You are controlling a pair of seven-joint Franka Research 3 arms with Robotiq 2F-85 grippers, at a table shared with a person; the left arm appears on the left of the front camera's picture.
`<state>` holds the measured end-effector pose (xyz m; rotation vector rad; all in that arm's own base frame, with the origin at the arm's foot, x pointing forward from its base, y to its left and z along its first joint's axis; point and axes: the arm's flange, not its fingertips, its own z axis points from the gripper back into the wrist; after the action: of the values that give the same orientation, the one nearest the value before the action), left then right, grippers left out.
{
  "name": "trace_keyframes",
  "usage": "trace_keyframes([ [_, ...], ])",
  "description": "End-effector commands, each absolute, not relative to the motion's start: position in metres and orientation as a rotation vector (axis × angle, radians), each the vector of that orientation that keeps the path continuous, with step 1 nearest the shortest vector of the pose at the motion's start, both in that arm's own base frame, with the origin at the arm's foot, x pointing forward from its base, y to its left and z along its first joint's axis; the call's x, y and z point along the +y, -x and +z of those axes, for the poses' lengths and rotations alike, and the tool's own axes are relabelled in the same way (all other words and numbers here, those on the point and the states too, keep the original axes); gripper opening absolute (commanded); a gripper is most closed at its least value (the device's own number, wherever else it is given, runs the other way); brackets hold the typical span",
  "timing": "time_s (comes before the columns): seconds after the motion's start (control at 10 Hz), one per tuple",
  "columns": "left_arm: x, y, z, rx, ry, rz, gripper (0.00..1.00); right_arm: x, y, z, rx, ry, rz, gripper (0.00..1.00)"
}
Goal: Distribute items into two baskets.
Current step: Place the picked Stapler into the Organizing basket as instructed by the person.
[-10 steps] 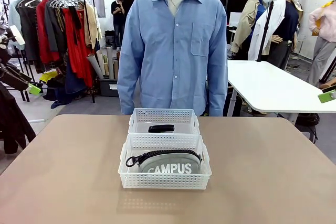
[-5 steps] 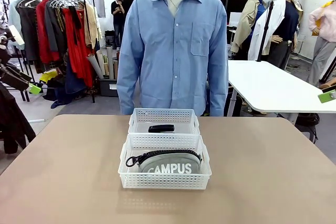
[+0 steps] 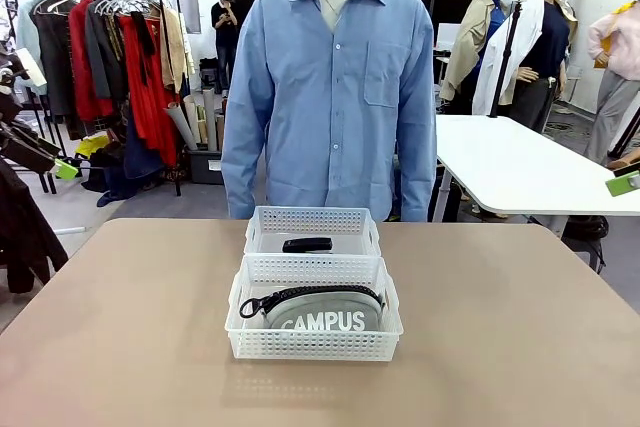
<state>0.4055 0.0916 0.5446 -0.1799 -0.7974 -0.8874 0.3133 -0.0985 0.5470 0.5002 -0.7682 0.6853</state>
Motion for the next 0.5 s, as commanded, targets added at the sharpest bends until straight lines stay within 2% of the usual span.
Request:
trace_keyframes([
  [0.0, 0.0916, -0.4049, 0.5461, -0.787, 0.180, -0.892, 1.00, -0.0989, -0.3138, 0.5480, -0.787, -0.516, 0.694, 1.00],
  [0.4, 0.0916, -0.4049, 0.5461, -0.787, 0.180, -0.892, 1.00, -0.0989, -0.3138, 0.5480, -0.787, -0.516, 0.694, 1.00],
])
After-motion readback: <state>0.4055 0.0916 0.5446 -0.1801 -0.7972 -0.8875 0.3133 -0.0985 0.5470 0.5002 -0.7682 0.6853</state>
